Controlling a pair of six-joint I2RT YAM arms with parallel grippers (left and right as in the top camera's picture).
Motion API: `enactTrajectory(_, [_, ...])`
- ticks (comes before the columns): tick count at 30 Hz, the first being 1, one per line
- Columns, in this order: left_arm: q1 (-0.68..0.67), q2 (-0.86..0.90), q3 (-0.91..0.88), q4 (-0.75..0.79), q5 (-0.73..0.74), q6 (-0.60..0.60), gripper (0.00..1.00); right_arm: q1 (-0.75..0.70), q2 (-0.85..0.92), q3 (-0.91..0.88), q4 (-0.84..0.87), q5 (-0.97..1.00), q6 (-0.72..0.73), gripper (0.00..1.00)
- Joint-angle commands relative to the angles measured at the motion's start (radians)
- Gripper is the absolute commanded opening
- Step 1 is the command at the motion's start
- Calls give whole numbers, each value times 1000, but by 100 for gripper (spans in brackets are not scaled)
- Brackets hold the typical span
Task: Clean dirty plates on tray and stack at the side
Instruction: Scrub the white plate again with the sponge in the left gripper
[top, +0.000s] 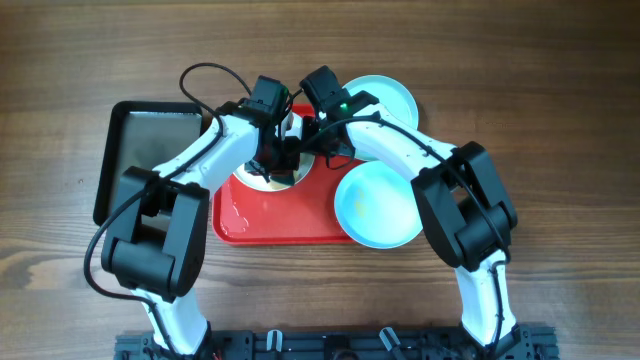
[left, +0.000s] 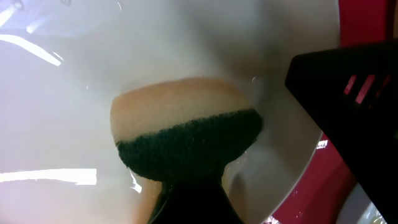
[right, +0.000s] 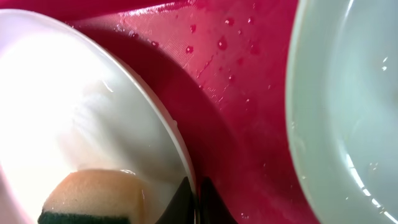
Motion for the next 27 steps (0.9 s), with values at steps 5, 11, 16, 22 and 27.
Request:
enactTrajectory(5, [-12, 42, -24, 190, -463, -156, 4, 2, 17, 2, 6, 10, 4, 4])
enactTrajectory(11, [-12, 42, -24, 166, -721, -188, 4, 2, 17, 2, 6, 6, 0, 4])
enactTrajectory(16, [-12, 42, -24, 21, -698, -261, 4, 2, 17, 2, 6, 5, -3, 4])
enactTrajectory(22, [-12, 42, -24, -68, -238, -57, 4, 2, 17, 2, 6, 2, -7, 4])
enactTrajectory(27, [-12, 42, -24, -48, 219, 169, 4, 2, 17, 2, 10, -18, -21, 4])
